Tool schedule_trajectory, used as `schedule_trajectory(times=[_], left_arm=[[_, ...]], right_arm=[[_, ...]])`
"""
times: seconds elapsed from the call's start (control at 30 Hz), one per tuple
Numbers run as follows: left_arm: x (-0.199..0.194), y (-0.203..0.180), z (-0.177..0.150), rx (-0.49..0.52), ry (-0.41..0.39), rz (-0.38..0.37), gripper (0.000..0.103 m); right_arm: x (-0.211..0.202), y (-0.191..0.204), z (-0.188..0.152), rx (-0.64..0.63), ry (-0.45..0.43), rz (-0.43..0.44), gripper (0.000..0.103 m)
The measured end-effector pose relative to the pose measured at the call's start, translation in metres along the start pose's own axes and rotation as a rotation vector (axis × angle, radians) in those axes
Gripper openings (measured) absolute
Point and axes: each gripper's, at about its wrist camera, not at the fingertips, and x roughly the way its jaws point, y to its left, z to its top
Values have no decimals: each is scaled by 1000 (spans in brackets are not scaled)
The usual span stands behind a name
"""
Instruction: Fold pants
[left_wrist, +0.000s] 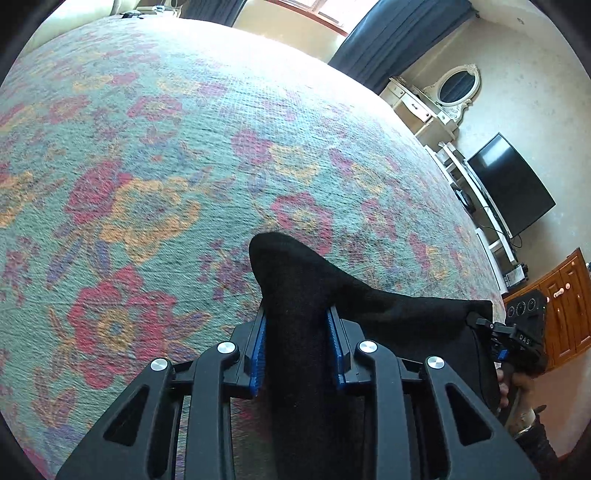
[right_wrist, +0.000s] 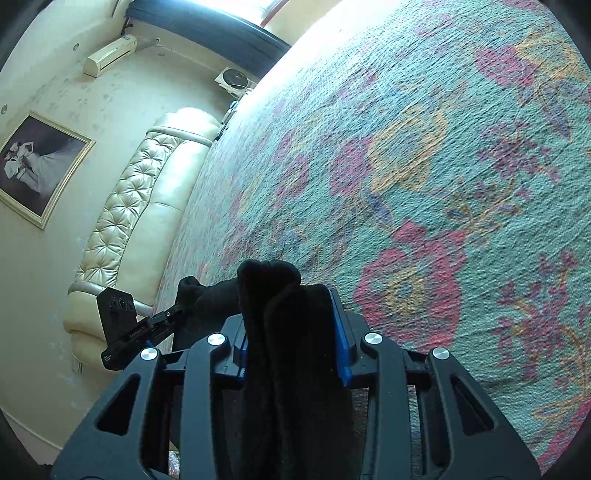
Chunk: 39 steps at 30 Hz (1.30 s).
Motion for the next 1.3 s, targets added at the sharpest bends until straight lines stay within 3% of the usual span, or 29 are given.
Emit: schedule_trajectory(times=[0.13, 0.27, 0.33, 0.4, 0.53, 0.57, 0.63, 0.7, 0.77, 1.0, 1.3], left_arm=[[3, 10, 4, -20, 26, -8, 28], [-4, 14, -4, -25, 31, -75, 31], [-3, 19, -5, -61, 37, -118, 44], [3, 27, -9, -129, 59, -156, 75], [13, 31, -13, -164, 54, -149, 75], [14, 28, -13, -136, 47, -139, 75], [17, 16, -11, -56, 38, -97, 41], [18, 7, -13, -11, 32, -46, 31], [14, 1, -12, 17, 17, -20, 26], [-3, -3, 0, 38, -27, 17, 22], [-6, 26, 38, 16, -36, 78, 22]], right_arm=[[9, 3, 3, 6, 10, 2, 33], [6, -5, 1, 21, 41, 13, 39], [4, -12, -1, 36, 54, 18, 48], [3, -21, -5, 84, 57, 44, 56], [6, -21, -8, 69, 65, 49, 62], [8, -17, -9, 54, 72, 40, 63], [16, -7, -12, 14, 94, 30, 57], [18, -3, -15, -5, 86, 17, 44], [14, -4, -17, 1, 66, 28, 40], [16, 18, -11, -38, 22, 17, 36], [63, 29, 11, -8, 21, 66, 36]])
